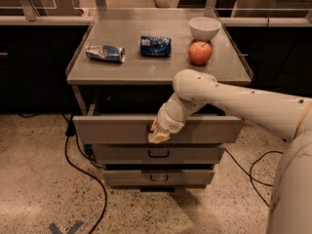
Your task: Open top drawer
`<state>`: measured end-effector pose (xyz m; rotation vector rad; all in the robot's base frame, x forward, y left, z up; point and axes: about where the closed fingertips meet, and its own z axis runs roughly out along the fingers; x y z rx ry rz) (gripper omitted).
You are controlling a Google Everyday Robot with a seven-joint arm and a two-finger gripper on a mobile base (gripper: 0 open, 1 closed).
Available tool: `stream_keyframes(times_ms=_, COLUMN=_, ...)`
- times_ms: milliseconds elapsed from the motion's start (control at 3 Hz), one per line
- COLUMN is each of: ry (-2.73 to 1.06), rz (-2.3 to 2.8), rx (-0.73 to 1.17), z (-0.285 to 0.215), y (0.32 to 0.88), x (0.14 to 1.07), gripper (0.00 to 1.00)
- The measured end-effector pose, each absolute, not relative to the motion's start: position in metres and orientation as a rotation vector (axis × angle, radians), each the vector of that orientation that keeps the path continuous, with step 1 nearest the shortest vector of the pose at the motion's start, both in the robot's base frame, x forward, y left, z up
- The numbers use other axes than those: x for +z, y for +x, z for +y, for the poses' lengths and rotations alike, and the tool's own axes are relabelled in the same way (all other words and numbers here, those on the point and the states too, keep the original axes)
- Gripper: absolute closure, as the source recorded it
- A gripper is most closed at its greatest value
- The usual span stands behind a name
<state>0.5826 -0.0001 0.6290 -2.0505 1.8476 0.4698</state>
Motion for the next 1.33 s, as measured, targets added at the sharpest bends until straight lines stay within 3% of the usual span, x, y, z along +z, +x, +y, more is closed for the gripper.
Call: stream_keyframes(times_ms=1333, ry=-2.064, rz=1.804, rx=0.515, z=0.004, y=0.561, x=0.631, gripper=1.0)
